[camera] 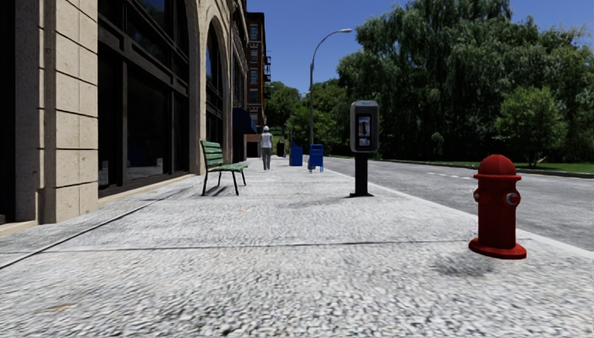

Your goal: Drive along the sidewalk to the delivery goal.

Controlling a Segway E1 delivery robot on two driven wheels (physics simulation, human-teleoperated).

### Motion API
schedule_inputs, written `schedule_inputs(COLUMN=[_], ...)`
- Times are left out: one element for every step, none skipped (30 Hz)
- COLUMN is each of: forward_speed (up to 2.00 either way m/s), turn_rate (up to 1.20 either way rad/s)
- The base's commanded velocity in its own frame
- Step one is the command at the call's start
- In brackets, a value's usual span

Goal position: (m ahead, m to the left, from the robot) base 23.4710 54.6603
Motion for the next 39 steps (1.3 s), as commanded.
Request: schedule_inputs(forward_speed=[2.00, 2.00, 2.00, 2.00, 2.00, 2.00, 2.00, 2.00, 2.00, 2.00, 2.00, 2.00, 2.00, 2.00, 2.00, 2.00, 2.00, 2.00, 2.00, 2.00, 2.00, 2.00, 2.00, 2.00, 2.00, 2.00, 2.00, 2.00, 2.00, 2.00, 2.00, 2.00, 2.00, 2.00, 2.00, 2.00, 2.00, 2.00, 2.00], turn_rate=[0.00, 0.00, 0.00, 0.00, 0.00, 0.00, 0.00, 0.00, 0.00, 0.00, 0.00, 0.00, 0.00, 0.00, 0.00, 0.00, 0.00, 0.00, 0.00, 0.00, 0.00, 0.00, 0.00, 0.00, 0.00, 0.00, 0.00, 0.00, 0.00, 0.00, 0.02, 0.05, 0.05, 0.11, 0.13, 0.15, 0.15, 0.15, 0.15])
